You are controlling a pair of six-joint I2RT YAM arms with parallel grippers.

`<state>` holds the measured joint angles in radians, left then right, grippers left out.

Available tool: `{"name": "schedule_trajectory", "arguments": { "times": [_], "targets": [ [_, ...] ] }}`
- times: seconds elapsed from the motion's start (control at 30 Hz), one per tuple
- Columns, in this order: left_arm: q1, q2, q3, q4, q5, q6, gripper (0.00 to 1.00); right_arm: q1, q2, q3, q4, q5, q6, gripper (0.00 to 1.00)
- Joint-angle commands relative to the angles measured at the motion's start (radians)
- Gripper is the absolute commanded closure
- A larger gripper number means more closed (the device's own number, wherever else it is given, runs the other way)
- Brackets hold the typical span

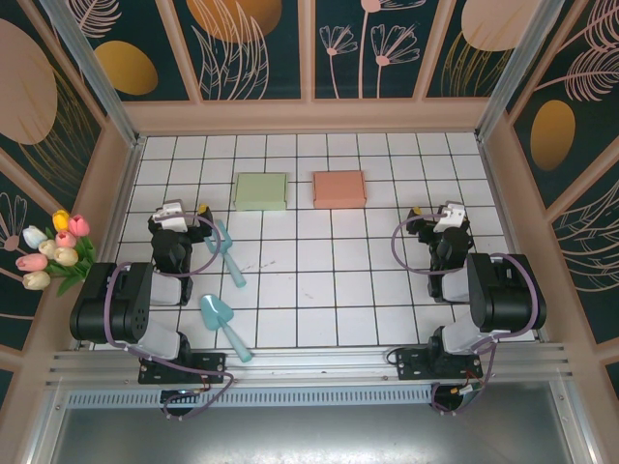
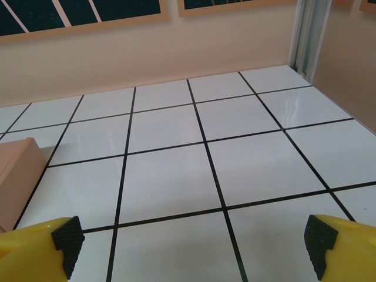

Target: Fold the paper box

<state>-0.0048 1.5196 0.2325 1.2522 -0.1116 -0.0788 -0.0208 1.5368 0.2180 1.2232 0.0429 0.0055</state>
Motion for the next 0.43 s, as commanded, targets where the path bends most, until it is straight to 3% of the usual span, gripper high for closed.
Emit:
{"name": "schedule_trajectory", "arguments": {
  "times": [0.0, 0.4],
  "targets": [
    [0.008, 0.000, 0.008, 0.012, 0.019, 0.002, 0.01, -0.009, 0.003, 0.017, 0.021, -0.023, 0.011, 0.01],
    [0.006, 0.000, 0.010, 0.012, 0.018, 0.003, 0.01, -0.008, 0.004, 0.017, 0.020, -0.023, 0.012, 0.01]
  ]
}}
